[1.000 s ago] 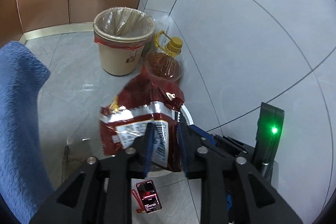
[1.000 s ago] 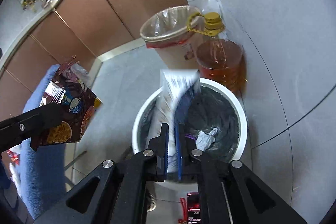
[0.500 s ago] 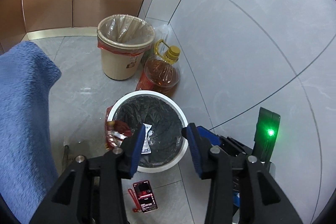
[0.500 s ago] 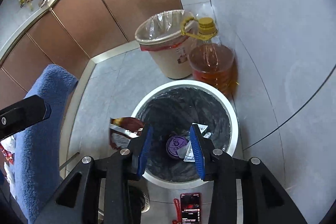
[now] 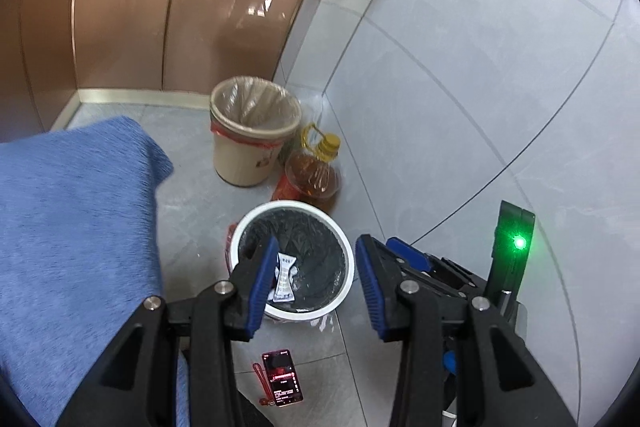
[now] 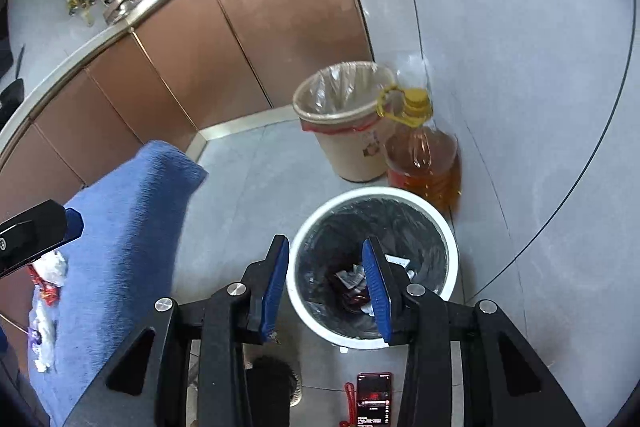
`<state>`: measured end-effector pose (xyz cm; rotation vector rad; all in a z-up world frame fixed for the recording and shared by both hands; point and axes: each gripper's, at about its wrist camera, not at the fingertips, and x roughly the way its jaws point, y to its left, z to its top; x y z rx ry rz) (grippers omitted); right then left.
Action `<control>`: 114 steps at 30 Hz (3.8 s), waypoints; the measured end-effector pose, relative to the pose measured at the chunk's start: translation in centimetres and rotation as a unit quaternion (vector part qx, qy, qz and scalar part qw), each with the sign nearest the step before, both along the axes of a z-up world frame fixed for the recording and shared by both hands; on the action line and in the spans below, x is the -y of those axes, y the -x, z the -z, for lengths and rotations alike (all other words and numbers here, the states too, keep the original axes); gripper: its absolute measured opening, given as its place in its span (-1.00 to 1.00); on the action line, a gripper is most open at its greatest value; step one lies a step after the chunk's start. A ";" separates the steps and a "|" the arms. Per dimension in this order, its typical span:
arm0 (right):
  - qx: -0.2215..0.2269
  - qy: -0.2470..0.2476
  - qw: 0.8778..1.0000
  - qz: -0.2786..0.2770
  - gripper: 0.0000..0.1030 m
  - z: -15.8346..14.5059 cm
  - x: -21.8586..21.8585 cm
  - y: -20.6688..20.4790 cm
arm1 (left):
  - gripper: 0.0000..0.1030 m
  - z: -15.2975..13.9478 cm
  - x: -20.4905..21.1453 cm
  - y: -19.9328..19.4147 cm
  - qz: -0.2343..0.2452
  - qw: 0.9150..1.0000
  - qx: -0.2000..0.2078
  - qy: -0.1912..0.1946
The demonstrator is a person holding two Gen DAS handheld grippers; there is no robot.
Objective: Collect trash
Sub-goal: 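Raise both open tools from the bin back over the table, then grasp the clear plastic bag with the left tool while the right tool grasps the white tissue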
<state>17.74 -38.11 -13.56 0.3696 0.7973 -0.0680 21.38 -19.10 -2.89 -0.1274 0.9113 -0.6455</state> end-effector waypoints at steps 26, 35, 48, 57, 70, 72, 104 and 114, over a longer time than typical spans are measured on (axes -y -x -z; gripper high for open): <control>0.145 0.041 0.986 -0.067 -0.16 -17.3 -10.0 10.6 | -0.09 -11.4 -15.3 12.7 -0.111 0.984 0.138 0.019; 0.188 0.053 0.975 -0.104 -0.16 -21.4 -14.0 13.4 | -0.09 -14.5 -22.2 16.7 -0.157 0.974 0.164 0.015; 0.246 0.062 0.955 -0.153 -0.02 -26.1 -19.4 17.5 | 0.10 -17.4 -29.7 21.0 -0.226 0.954 0.195 0.015; 0.248 0.063 0.948 -0.190 -0.01 -25.9 -22.2 16.4 | 0.11 -16.3 -35.0 20.3 -0.260 0.948 0.184 0.002; 0.169 0.050 0.957 -0.229 -0.01 -18.8 -25.9 8.3 | 0.10 -8.0 -41.1 12.6 -0.292 0.952 0.089 -0.021; 0.159 0.045 0.958 -0.235 -0.01 -17.6 -26.5 6.9 | 0.11 -6.8 -41.5 11.4 -0.295 0.952 0.076 -0.019; 0.036 0.010 0.930 -0.366 -0.01 -3.8 -39.3 -7.5 | -0.15 7.1 -43.7 -8.4 -0.350 0.928 -0.125 0.000; 0.018 0.002 0.919 -0.395 -0.01 -2.1 -42.2 -9.0 | -0.70 9.2 -45.4 -8.5 -0.356 0.923 -0.140 0.030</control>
